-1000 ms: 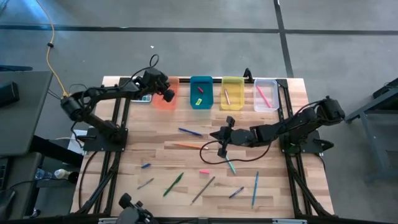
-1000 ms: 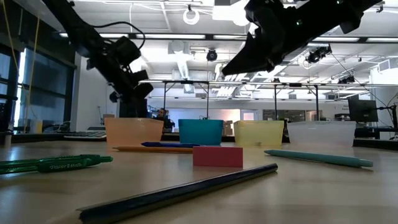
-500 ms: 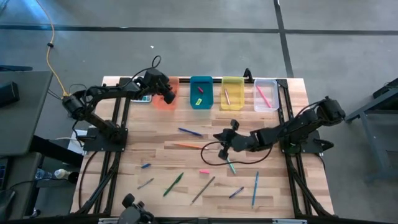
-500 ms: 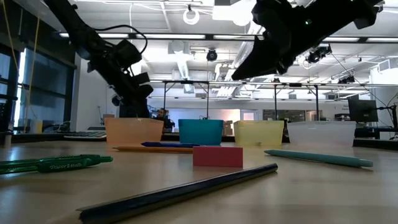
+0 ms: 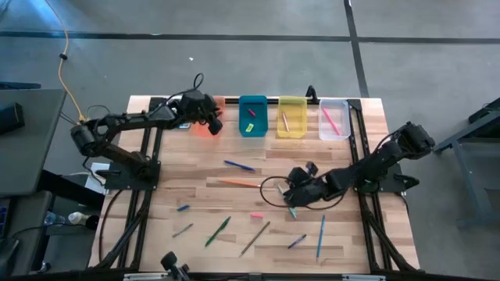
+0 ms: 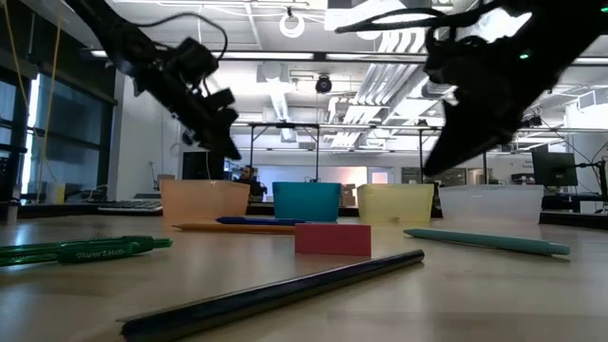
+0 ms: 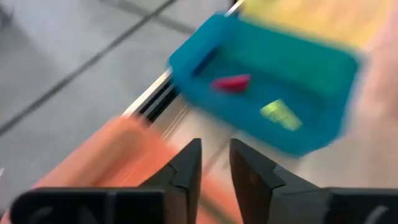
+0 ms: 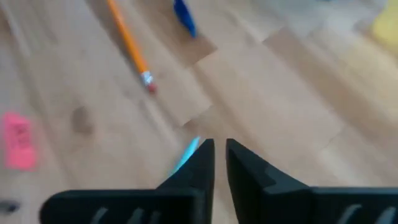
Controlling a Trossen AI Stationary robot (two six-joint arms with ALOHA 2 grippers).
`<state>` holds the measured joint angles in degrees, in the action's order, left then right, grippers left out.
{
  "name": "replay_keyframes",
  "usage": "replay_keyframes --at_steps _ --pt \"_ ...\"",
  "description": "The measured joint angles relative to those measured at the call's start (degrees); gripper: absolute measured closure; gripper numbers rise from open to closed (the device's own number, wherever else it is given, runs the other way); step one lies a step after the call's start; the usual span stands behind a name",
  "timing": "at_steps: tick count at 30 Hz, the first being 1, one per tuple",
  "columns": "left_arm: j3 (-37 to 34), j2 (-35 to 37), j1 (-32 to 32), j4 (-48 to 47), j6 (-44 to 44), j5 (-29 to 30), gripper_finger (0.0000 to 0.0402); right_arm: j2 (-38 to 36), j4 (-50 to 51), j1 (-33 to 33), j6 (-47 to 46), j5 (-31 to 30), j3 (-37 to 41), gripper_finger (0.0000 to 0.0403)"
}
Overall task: Sort crayons/erasers/pens/pencils in bins
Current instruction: Put the light blue ballpen into the yellow bin
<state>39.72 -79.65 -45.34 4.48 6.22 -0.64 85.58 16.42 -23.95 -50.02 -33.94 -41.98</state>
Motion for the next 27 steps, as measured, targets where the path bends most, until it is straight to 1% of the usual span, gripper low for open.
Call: replay_keyframes --at_steps 3,7,10,14,21,24,27 --pt "-2.6 3.6 4.1 5.9 -0.1 0.0 0.0357 0.0 0.2 -3.2 -4.8 0.1 0.0 0.0342" --pt "-9.2 9.6 9.1 14.8 -1.1 -0.2 0.0384 0.7 0.0 -6.0 -10.3 -0.1 0.0 0.0308" --pt "-14.1 15.3 12.7 19.6 -2.1 -0.7 0.0396 2.3 0.0 -6.7 -13.7 0.1 0.0 0.0293" --pt "-19.7 24.5 16.7 21.1 -2.1 -0.8 0.04 5.4 4.2 -6.9 -17.0 1.6 -2.8 0.029" --pt "-27.1 39.8 21.0 20.8 -2.7 -0.8 0.0397 13.0 17.3 -6.8 -19.5 2.2 -13.9 0.0289" --pt "-29.9 45.5 21.9 20.6 -2.8 -1.5 0.0398 15.7 18.5 -6.7 -19.5 3.5 -17.2 0.0283" --pt "-31.6 50.5 22.2 18.9 -3.1 -3.7 0.0398 18.0 19.6 -5.7 -21.0 7.1 -19.1 0.0272"
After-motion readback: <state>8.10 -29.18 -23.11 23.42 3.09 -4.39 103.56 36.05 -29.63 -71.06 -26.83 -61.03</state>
